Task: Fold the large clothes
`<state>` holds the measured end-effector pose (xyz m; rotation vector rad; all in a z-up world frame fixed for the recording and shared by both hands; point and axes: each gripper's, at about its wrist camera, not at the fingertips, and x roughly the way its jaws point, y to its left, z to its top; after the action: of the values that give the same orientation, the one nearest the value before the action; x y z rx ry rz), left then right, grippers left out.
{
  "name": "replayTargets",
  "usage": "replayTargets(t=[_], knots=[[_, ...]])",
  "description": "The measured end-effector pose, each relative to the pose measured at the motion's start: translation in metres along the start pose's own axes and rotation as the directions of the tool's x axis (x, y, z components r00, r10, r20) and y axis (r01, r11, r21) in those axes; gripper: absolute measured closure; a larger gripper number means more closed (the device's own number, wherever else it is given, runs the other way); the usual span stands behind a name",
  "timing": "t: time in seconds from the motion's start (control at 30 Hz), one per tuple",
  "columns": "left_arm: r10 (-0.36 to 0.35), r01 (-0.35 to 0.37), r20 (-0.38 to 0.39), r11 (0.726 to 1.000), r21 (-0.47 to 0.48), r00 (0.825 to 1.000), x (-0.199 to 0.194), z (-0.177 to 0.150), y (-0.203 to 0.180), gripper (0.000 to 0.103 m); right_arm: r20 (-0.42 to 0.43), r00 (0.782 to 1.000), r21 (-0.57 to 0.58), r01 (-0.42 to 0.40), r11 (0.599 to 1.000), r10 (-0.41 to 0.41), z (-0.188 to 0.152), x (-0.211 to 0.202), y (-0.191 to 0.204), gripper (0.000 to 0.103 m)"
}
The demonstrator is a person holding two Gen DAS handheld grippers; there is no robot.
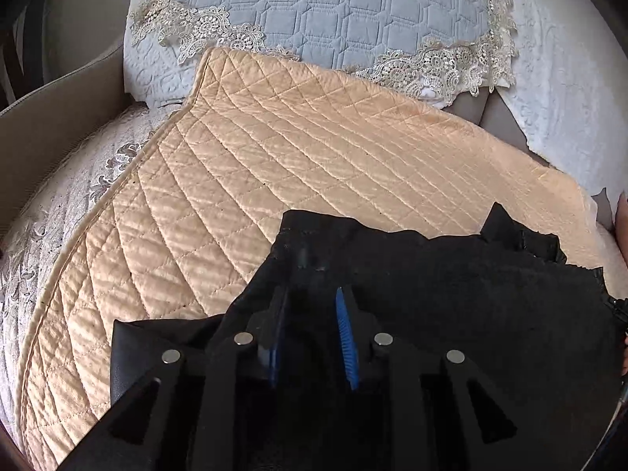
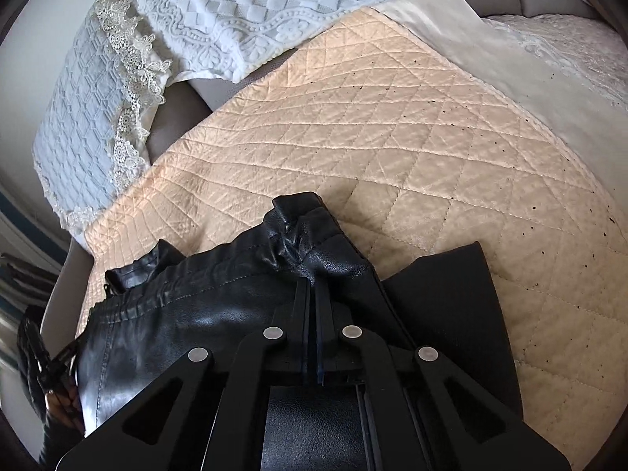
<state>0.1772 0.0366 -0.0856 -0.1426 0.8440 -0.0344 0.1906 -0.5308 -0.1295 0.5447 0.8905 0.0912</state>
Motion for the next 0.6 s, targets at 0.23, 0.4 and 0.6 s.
replayTargets(t=[0.23, 0.4, 0.6], knots=[[0.026, -0.026, -0.005, 0.999, 0.021, 1.000, 0.002, 0.001, -0.003, 0.077, -0.001, 0.999, -0.019, 0.034, 0.999, -0.034, 0.000, 0.002, 0.006, 0.103], [0.038, -0.038, -0.009, 0.999, 0.031, 0.999, 0.003, 0.001, -0.004, 0.076, -0.009, 0.995, -0.060, 0.096, 0.994, -0.096, 0.001, 0.003, 0.015, 0.103], [0.043, -0.042, -0.022, 0.998, 0.043, 0.999, 0.000, 0.006, -0.006, 0.075, 0.025, 0.981, -0.131, 0.194, 0.972, -0.192, -0.002, -0.016, 0.045, 0.057]])
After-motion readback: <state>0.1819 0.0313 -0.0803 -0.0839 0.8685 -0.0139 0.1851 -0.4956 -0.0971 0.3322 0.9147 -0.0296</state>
